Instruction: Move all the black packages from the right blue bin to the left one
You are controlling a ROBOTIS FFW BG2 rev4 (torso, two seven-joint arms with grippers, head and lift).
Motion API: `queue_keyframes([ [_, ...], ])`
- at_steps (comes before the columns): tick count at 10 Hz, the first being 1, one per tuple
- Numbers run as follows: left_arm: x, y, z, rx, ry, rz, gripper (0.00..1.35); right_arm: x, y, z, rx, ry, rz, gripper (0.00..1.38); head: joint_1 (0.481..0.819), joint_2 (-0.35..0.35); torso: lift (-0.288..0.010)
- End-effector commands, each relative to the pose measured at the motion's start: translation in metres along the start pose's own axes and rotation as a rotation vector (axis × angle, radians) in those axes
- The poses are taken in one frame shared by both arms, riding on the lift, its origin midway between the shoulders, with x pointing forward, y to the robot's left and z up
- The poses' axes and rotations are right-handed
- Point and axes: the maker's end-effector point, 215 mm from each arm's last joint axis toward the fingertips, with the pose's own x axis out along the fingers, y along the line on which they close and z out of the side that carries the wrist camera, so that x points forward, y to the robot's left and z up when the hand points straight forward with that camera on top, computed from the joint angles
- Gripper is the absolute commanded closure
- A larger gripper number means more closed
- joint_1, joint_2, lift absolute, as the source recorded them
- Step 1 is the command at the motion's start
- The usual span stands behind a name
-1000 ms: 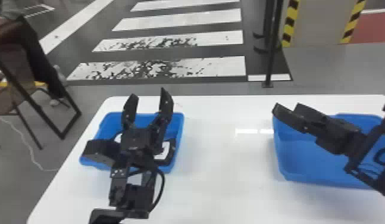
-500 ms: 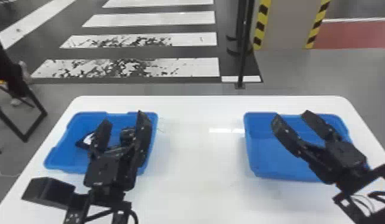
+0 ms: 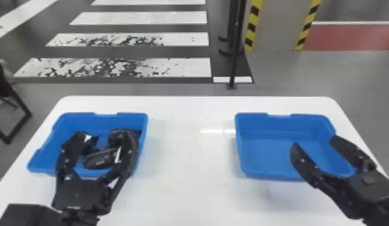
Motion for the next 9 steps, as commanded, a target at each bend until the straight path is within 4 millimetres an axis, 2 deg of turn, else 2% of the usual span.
queue_keyframes([
  [1,-0.002,-0.004,-0.004,0.032,0.076,-0.017,0.18,-0.017,-0.010,0.002,-0.056,0.029,-0.041,0.14,0.695,0.008,-0.140],
  [3,-0.003,-0.012,-0.016,0.023,0.152,-0.036,0.18,-0.023,-0.016,0.000,-0.054,0.035,-0.061,0.14,0.695,-0.025,-0.140],
  [5,-0.004,-0.007,-0.025,0.002,0.186,-0.024,0.18,-0.025,-0.016,0.000,-0.056,0.044,-0.074,0.14,0.695,-0.044,-0.140],
  [7,-0.006,0.000,-0.028,0.023,0.201,-0.011,0.18,-0.032,-0.019,0.000,-0.046,0.058,-0.109,0.14,0.695,-0.045,-0.140],
  [9,-0.005,0.003,-0.022,0.040,0.183,-0.007,0.18,-0.032,-0.018,0.001,-0.041,0.057,-0.109,0.14,0.695,-0.038,-0.140],
])
